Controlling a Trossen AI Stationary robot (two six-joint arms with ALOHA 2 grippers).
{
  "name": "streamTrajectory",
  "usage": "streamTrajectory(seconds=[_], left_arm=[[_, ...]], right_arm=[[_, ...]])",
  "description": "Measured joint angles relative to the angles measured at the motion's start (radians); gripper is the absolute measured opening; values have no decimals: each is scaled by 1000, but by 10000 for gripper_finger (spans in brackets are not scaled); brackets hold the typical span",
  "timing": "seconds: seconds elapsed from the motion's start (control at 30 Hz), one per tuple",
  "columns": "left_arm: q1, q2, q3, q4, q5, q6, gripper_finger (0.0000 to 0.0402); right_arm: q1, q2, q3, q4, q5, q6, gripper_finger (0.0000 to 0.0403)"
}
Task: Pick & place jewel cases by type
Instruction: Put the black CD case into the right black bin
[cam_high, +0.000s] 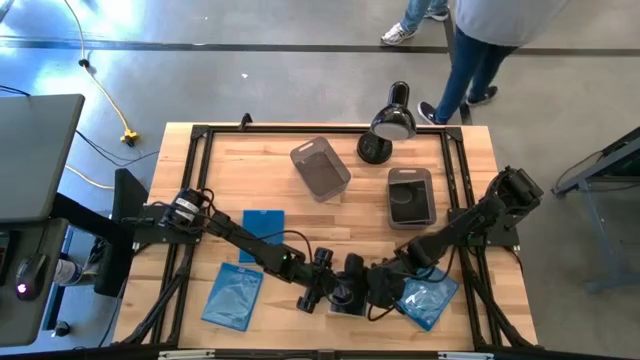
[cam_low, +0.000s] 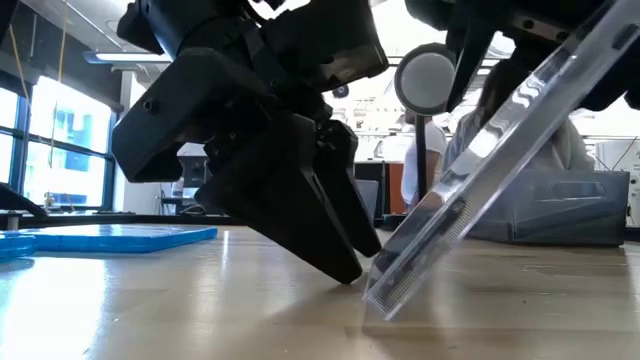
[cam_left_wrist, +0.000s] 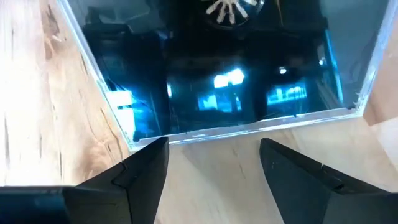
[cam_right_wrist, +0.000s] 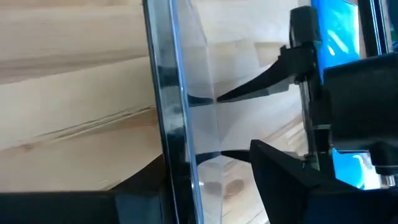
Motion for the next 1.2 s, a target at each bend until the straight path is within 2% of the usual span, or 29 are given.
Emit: streamTrajectory(seconds=[0.17,0.37,0.8,0.97,1.2], left_arm=[[0,-3,1,-25,-5,0,248],[1,-3,0,-24,-6,0,248],[1,-24,-3,-81,-6,11,248],[1,-63,-6,-194,-46,19,248],[1,-142,-5,-355,-138,19,248]], right_arm=[[2,0,0,4,-45,78,148],[4,0,0,-7,-41,151,107],[5,-1,1,-11,-33,189,52],[7,-4,3,-8,-5,231,34],[20,-3,2,-23,115,234,26]])
